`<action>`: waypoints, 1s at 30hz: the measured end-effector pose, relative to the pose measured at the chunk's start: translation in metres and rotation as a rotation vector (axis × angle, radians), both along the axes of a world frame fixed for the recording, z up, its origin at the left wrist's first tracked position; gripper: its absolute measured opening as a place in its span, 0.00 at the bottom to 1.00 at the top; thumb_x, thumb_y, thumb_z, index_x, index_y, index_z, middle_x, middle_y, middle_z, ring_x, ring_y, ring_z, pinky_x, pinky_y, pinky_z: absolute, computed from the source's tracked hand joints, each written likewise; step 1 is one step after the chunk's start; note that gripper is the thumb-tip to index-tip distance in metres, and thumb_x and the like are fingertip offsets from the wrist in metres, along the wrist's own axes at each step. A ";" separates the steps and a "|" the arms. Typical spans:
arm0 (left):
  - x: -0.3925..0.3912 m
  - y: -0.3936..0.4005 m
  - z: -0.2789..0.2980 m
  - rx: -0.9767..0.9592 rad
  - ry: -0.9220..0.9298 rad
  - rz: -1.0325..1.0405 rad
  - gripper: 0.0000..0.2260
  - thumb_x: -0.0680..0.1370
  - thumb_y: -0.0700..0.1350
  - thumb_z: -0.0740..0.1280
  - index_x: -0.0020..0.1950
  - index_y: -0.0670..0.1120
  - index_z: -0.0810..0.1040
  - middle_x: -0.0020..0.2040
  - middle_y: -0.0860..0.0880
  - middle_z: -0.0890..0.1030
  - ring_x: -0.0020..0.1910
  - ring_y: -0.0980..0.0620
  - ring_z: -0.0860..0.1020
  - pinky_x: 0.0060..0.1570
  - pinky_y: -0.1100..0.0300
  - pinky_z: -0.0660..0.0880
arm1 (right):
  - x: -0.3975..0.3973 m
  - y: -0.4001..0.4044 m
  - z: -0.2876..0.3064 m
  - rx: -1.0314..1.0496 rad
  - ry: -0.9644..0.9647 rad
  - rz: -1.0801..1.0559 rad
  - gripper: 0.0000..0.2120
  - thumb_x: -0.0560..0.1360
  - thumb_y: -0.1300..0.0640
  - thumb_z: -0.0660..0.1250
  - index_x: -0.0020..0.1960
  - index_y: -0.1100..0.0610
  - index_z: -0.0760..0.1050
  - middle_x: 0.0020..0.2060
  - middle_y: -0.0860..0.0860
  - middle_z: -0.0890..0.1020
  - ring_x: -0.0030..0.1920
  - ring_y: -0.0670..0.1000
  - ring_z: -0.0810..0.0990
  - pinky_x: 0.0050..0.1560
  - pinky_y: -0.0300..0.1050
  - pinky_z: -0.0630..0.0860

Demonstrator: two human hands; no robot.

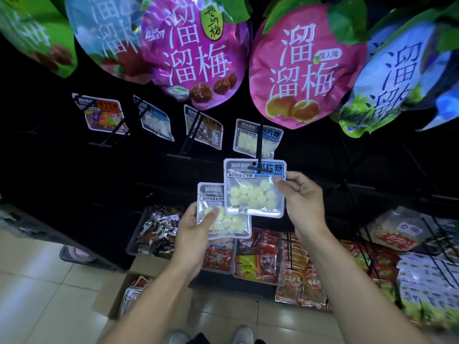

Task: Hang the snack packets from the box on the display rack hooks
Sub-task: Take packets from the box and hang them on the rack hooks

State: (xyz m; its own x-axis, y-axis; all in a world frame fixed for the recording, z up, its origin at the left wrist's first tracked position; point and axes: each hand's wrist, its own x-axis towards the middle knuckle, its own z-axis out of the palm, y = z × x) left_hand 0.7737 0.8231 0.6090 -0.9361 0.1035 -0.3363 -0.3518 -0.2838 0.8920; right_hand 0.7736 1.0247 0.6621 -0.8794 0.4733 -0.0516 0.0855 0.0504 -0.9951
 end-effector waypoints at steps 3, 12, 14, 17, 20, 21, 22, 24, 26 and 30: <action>0.002 0.000 0.000 -0.004 0.001 -0.001 0.07 0.82 0.39 0.67 0.59 0.47 0.79 0.52 0.53 0.88 0.48 0.51 0.87 0.43 0.46 0.86 | -0.002 -0.002 0.000 0.002 -0.017 -0.012 0.03 0.79 0.59 0.72 0.51 0.57 0.82 0.44 0.56 0.87 0.44 0.48 0.84 0.53 0.40 0.79; 0.006 0.001 0.000 -0.013 0.017 -0.027 0.09 0.81 0.38 0.69 0.58 0.50 0.79 0.52 0.56 0.87 0.49 0.54 0.87 0.43 0.46 0.86 | 0.000 -0.003 0.000 0.010 -0.018 -0.055 0.02 0.78 0.58 0.73 0.50 0.54 0.81 0.38 0.43 0.87 0.42 0.39 0.85 0.47 0.33 0.76; 0.007 0.002 -0.001 -0.007 0.008 -0.027 0.10 0.81 0.38 0.69 0.59 0.50 0.79 0.53 0.54 0.87 0.50 0.53 0.87 0.44 0.46 0.86 | 0.001 -0.002 -0.001 0.013 -0.017 -0.068 0.03 0.78 0.57 0.73 0.51 0.55 0.82 0.39 0.45 0.88 0.43 0.40 0.85 0.49 0.35 0.76; 0.006 0.003 -0.002 -0.001 0.003 -0.025 0.11 0.80 0.38 0.70 0.61 0.49 0.79 0.56 0.54 0.87 0.53 0.53 0.87 0.43 0.46 0.86 | 0.001 0.000 -0.002 0.023 -0.017 -0.076 0.04 0.78 0.57 0.73 0.52 0.55 0.82 0.39 0.45 0.88 0.43 0.41 0.86 0.50 0.36 0.77; 0.006 0.004 -0.004 -0.009 0.003 -0.015 0.09 0.81 0.38 0.69 0.59 0.49 0.79 0.53 0.52 0.88 0.50 0.51 0.87 0.42 0.48 0.86 | -0.006 0.000 -0.003 0.032 -0.008 -0.088 0.01 0.78 0.57 0.73 0.49 0.52 0.81 0.37 0.42 0.87 0.41 0.39 0.84 0.46 0.33 0.76; 0.006 0.004 -0.004 -0.020 0.001 -0.008 0.09 0.81 0.38 0.69 0.59 0.49 0.79 0.52 0.53 0.88 0.50 0.51 0.87 0.41 0.48 0.86 | -0.010 0.001 -0.003 0.035 -0.006 -0.094 0.02 0.78 0.57 0.73 0.48 0.51 0.81 0.36 0.41 0.87 0.40 0.39 0.84 0.44 0.31 0.76; 0.006 0.003 -0.006 -0.037 -0.002 0.001 0.09 0.81 0.38 0.69 0.59 0.48 0.78 0.52 0.53 0.88 0.49 0.51 0.87 0.41 0.48 0.86 | -0.016 0.001 -0.003 0.035 -0.006 -0.099 0.03 0.78 0.57 0.73 0.47 0.50 0.81 0.36 0.40 0.86 0.39 0.40 0.83 0.42 0.31 0.76; 0.005 0.000 -0.010 -0.068 -0.018 0.024 0.08 0.81 0.39 0.69 0.59 0.47 0.78 0.51 0.53 0.88 0.48 0.51 0.87 0.42 0.48 0.86 | -0.029 0.003 -0.005 0.033 -0.011 -0.117 0.04 0.79 0.56 0.72 0.47 0.49 0.80 0.34 0.40 0.86 0.39 0.42 0.81 0.41 0.32 0.77; 0.004 -0.004 -0.014 -0.103 -0.039 0.041 0.09 0.81 0.39 0.69 0.60 0.48 0.78 0.51 0.53 0.88 0.48 0.50 0.87 0.43 0.48 0.86 | -0.045 0.005 -0.007 0.033 -0.009 -0.145 0.05 0.79 0.56 0.72 0.45 0.48 0.78 0.34 0.39 0.85 0.37 0.39 0.82 0.44 0.35 0.77; 0.008 -0.015 -0.023 -0.173 -0.063 0.044 0.09 0.81 0.38 0.68 0.60 0.48 0.78 0.52 0.51 0.87 0.47 0.51 0.88 0.40 0.51 0.86 | -0.079 0.010 -0.009 0.006 0.005 -0.193 0.09 0.80 0.57 0.71 0.43 0.47 0.76 0.35 0.41 0.83 0.34 0.36 0.79 0.47 0.39 0.77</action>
State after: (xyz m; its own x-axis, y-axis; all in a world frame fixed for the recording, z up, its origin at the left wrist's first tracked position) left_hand 0.7818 0.8085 0.5862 -0.9149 -0.0015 -0.4038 -0.3994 -0.1440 0.9054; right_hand 0.6946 1.0344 0.6532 -0.7727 0.6332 -0.0442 0.0891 0.0392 -0.9952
